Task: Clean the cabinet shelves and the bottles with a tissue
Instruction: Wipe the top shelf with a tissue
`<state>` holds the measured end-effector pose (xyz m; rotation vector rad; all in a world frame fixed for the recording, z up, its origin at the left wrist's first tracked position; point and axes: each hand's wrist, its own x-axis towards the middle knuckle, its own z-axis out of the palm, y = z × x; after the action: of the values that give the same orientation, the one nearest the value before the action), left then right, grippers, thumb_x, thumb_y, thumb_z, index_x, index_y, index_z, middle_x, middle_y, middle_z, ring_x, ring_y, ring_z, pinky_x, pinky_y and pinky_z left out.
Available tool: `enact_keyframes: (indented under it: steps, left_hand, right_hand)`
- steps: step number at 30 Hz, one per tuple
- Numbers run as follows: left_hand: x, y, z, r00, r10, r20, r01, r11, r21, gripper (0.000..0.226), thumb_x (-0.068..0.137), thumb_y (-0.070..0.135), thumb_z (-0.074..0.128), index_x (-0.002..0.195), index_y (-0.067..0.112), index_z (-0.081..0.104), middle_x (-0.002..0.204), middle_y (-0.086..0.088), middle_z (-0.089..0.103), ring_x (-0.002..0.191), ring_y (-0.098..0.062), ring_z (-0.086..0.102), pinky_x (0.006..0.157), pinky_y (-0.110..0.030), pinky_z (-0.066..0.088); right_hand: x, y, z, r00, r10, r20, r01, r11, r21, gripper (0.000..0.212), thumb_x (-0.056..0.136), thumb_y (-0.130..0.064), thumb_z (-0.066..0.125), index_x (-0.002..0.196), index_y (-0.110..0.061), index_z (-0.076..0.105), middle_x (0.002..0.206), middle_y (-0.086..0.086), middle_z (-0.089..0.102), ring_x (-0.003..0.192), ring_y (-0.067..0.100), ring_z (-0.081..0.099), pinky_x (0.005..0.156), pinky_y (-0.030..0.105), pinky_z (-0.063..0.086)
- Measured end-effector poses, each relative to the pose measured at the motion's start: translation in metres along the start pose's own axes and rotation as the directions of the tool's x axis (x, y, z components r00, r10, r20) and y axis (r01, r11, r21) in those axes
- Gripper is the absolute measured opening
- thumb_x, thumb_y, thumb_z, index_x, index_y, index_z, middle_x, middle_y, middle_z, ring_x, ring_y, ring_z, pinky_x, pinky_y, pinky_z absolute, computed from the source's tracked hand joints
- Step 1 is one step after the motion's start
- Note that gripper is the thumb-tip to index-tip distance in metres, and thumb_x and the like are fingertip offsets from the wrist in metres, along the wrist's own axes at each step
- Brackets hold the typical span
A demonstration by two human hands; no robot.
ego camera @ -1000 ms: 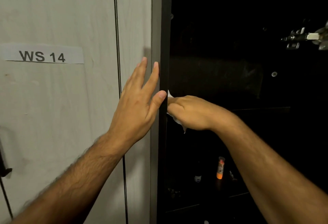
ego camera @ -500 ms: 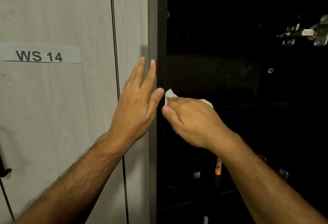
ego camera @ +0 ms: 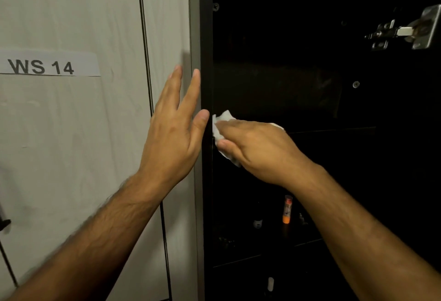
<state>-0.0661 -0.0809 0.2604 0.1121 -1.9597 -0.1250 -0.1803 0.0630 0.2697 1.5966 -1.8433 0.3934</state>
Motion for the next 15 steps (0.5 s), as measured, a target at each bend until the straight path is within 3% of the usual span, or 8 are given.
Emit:
enact_keyframes:
  steps: [3, 6, 9, 12, 15]
  left_hand:
    - [0.001, 0.012, 0.003, 0.998, 0.023, -0.065, -0.023, 1.000, -0.006, 0.059, 0.101, 0.032, 0.036, 0.154, 0.019, 0.013, 0.162, -0.009, 0.006, 0.150, -0.020, 0.005, 0.120, -0.038, 0.013]
    - [0.004, 0.024, 0.003, 0.991, 0.063, -0.120, -0.065, 0.998, -0.016, 0.058, 0.101, 0.025, 0.041, 0.153, 0.014, 0.018, 0.161, -0.015, 0.009, 0.150, -0.025, 0.006, 0.121, -0.044, 0.014]
    - [0.007, 0.036, 0.002, 0.987, 0.087, -0.138, -0.092, 0.995, -0.030, 0.055, 0.101, 0.023, 0.042, 0.151, 0.013, 0.024, 0.160, -0.017, 0.011, 0.149, -0.026, 0.008, 0.120, -0.047, 0.018]
    - [0.010, 0.050, 0.006, 0.983, 0.128, -0.133, -0.134, 0.990, -0.038, 0.053, 0.099, 0.021, 0.043, 0.149, 0.009, 0.029, 0.159, -0.021, 0.014, 0.149, -0.030, 0.011, 0.117, -0.052, 0.021]
    - [0.017, 0.067, 0.015, 0.979, 0.170, -0.113, -0.174, 0.984, -0.030, 0.051, 0.100, 0.020, 0.043, 0.148, 0.009, 0.032, 0.158, -0.021, 0.016, 0.149, -0.031, 0.012, 0.119, -0.052, 0.017]
  right_hand:
    - [-0.005, 0.008, -0.001, 1.000, -0.024, 0.008, 0.024, 0.997, 0.069, 0.028, 0.100, -0.041, 0.041, 0.118, -0.030, 0.059, 0.113, -0.015, 0.064, 0.103, 0.003, 0.057, 0.074, 0.023, 0.040]
    - [-0.017, 0.041, -0.010, 0.995, 0.031, 0.093, -0.043, 0.991, 0.128, 0.035, 0.100, -0.040, 0.045, 0.132, -0.033, 0.057, 0.138, -0.015, 0.055, 0.127, 0.002, 0.047, 0.096, 0.024, 0.042]
    - [-0.031, 0.076, -0.023, 0.968, 0.115, 0.222, -0.164, 0.962, 0.217, 0.038, 0.100, -0.041, 0.045, 0.135, -0.033, 0.055, 0.144, -0.018, 0.047, 0.134, -0.004, 0.036, 0.112, 0.031, 0.036]
    - [-0.033, 0.081, -0.025, 0.954, 0.143, 0.262, -0.195, 0.964, 0.183, 0.040, 0.100, -0.046, 0.041, 0.136, -0.035, 0.053, 0.144, -0.017, 0.048, 0.134, 0.002, 0.040, 0.110, 0.036, 0.037]
    - [-0.031, 0.067, -0.019, 0.983, 0.084, 0.164, -0.106, 0.986, 0.130, 0.038, 0.102, -0.043, 0.039, 0.139, -0.038, 0.047, 0.143, -0.017, 0.050, 0.132, 0.004, 0.041, 0.100, 0.027, 0.038]
